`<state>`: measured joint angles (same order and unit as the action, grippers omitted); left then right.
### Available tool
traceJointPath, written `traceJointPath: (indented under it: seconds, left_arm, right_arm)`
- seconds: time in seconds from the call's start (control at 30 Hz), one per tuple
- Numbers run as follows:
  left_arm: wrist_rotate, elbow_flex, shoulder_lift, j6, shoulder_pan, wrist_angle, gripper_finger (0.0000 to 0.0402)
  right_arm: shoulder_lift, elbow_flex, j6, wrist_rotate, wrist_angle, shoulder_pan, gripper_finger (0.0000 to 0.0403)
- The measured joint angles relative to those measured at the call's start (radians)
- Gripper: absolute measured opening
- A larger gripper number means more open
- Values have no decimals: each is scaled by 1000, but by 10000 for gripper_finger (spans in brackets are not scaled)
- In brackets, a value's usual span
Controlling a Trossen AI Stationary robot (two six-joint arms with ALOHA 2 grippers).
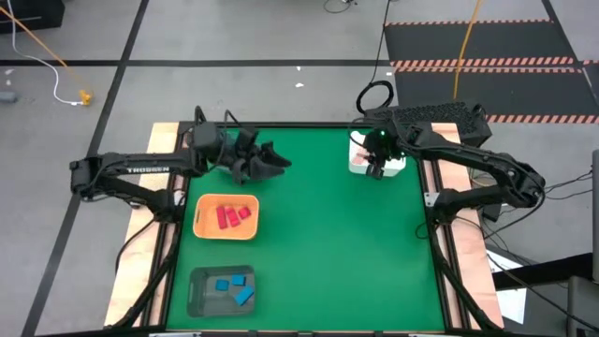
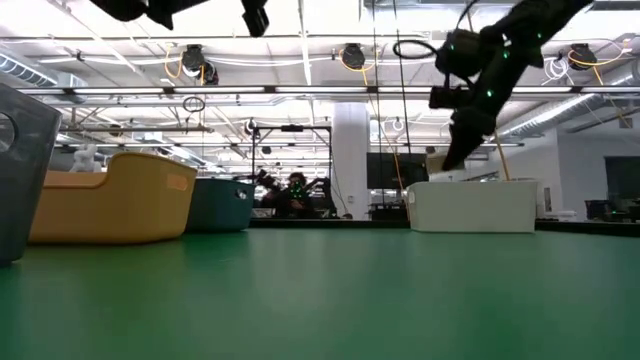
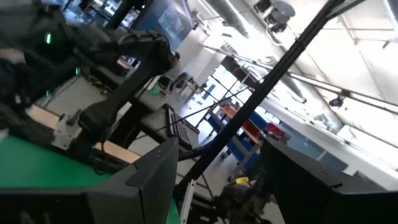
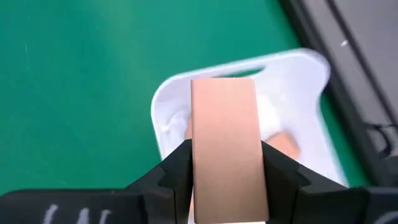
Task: Sort & place blocks by color
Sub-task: Put the brown block into the white bin, then return to Home Position
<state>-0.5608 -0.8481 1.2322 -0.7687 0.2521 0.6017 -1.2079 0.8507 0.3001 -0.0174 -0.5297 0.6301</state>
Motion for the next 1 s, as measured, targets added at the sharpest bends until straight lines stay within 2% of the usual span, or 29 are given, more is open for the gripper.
traceJointPath:
  seconds: [0.1, 0.33, 0.57, 0.7, 1.0]
  left_arm:
    - [-97, 2, -27, 8, 77, -14, 232]
    - [-218, 1, -60, 43, 194, -1, 232]
    - [-233, 1, -71, 27, 234, -9, 232]
    - [-236, 1, -70, 28, 233, -14, 232]
    - [-235, 1, -70, 30, 268, -30, 232]
  right_arm:
    - [2, -66, -36, -11, 64, 26, 122]
    - [2, -157, -138, -7, 244, 81, 123]
    - [2, -226, -178, 21, 331, 129, 131]
    - [2, -228, -234, 20, 324, 149, 154]
    - [39, -228, -207, 43, 312, 148, 196]
